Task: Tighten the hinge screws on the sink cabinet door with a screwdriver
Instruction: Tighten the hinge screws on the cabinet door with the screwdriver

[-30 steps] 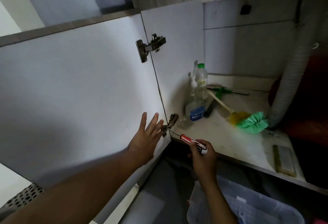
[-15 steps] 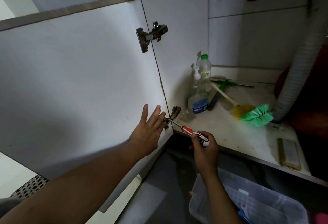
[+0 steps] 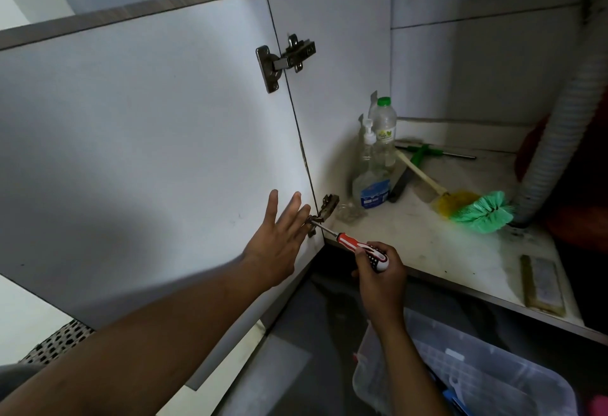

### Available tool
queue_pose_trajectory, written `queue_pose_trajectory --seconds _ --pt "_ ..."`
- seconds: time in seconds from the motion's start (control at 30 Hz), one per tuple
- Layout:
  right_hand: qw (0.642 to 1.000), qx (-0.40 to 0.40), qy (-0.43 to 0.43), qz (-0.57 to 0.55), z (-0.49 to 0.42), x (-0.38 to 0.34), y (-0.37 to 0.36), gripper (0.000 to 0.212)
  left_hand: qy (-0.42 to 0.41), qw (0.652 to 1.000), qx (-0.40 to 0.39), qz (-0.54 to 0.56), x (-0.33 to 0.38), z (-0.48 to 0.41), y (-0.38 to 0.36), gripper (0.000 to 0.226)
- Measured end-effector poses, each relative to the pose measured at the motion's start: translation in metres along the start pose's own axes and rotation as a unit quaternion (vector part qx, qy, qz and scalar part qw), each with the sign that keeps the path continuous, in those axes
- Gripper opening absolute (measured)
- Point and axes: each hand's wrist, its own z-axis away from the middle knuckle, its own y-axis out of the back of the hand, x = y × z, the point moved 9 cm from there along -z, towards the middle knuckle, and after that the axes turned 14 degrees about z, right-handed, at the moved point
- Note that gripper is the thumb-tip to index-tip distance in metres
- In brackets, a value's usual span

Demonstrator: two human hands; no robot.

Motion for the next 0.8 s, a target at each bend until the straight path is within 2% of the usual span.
queue_pose_trajectory --seconds 0.4,0.57,0.8 --pt "1.0 0.0 0.012 0.021 -0.002 -0.006 0.001 0.023 0.0 1.0 0.001 0.0 0.0 0.001 0.0 0.09" --pt "0.999 -0.002 -0.013 0.036 -0.011 0.0 0.003 0.015 0.0 1.0 0.005 0.0 -0.001 0.003 0.002 0.088" --pt "0.998 -0.018 -0.022 0.051 -0.017 0.002 0.007 0.028 -0.003 1.0 0.002 -0.009 0.0 0.003 0.002 0.086"
